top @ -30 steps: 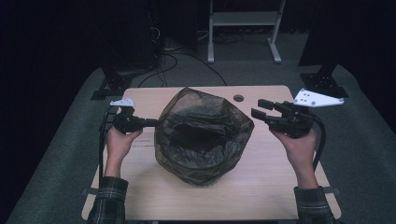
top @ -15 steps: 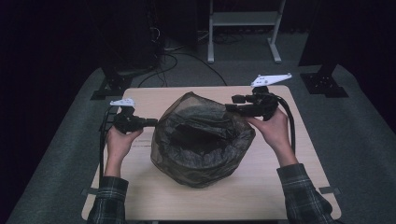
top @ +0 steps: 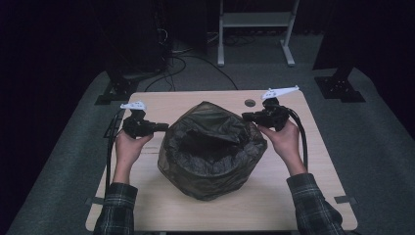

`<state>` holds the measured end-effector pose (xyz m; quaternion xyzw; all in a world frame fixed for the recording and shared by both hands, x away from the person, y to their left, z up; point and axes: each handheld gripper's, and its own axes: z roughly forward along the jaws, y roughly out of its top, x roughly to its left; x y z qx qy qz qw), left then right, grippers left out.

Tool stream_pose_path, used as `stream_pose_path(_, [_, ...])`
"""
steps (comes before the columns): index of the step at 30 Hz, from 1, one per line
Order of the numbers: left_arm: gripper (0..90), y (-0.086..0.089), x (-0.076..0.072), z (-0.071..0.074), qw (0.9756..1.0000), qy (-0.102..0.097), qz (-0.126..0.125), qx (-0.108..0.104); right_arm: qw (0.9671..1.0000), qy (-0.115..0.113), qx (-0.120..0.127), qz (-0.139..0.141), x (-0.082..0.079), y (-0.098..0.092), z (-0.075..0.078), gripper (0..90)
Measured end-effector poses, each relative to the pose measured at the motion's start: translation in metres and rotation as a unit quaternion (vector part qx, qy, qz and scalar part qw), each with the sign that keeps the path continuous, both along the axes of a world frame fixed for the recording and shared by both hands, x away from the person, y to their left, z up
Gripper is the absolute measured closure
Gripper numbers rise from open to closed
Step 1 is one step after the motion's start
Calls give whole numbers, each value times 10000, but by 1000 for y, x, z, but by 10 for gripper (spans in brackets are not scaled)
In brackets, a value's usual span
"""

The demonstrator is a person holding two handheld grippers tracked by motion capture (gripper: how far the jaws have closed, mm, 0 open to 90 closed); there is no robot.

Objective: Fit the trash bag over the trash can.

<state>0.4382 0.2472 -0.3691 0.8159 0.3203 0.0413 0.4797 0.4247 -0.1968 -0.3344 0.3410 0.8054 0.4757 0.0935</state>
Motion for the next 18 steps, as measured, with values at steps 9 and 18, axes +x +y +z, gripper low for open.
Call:
stream_pose_path(9, [900,-13,5,-14,9995,175,-14,281,9980,448,-371,-249,7,-4,-53,900])
stream_pose_path(18, [744,-6,0,-2,10000,44,-37,-54,9992,26,76,-394,-1,-15,-42,655])
